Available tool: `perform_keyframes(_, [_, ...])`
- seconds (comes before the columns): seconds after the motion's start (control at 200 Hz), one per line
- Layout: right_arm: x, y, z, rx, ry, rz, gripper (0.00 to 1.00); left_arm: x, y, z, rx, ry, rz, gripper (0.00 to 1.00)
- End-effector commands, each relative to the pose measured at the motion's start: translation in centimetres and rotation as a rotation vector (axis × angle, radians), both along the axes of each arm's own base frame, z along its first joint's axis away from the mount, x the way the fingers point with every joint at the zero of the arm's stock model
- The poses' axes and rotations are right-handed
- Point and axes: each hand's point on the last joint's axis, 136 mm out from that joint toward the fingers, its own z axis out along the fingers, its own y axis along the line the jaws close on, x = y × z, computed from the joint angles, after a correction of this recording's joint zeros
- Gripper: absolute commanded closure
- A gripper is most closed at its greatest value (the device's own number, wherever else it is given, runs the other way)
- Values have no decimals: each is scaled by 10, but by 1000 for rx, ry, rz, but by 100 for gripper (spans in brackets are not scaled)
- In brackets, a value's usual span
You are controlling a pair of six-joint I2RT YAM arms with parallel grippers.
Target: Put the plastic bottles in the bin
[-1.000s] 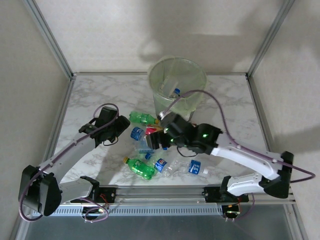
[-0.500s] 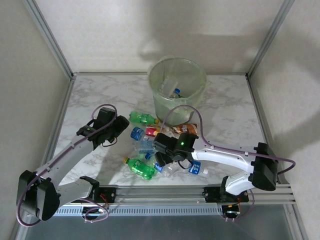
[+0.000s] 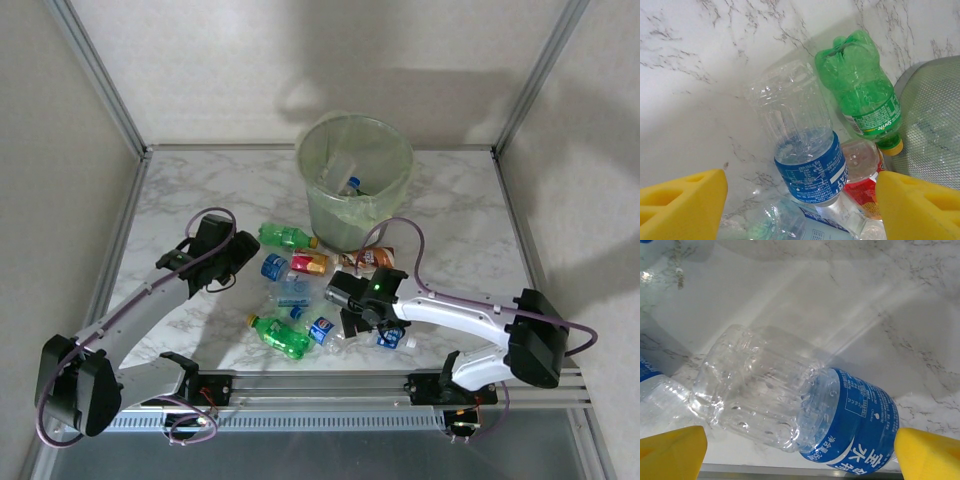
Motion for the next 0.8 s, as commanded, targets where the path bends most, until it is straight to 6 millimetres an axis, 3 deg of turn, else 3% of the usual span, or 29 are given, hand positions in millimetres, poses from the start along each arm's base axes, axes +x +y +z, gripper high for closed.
perform_keyframes(0.0, [-2,-9,-7,-44,25,-27,3,5,-1,8,11,-21,-6,23])
perform_keyframes(0.285, [4,-16,-18,-43,53,-70,2,4,4,14,35,-33,2,23])
perform_keyframes(0.486, [17,-15,-18,79,53,-155,4,6,5,16,45,-36,-1,23])
perform_keyframes(0.606, [14,-10,-18,130,65,-142,4,6,4,14,43,-33,-4,23])
perform_keyframes(0.796, [5,-23,-37,94,93,-165,8,6,2,12,32,-30,-7,23])
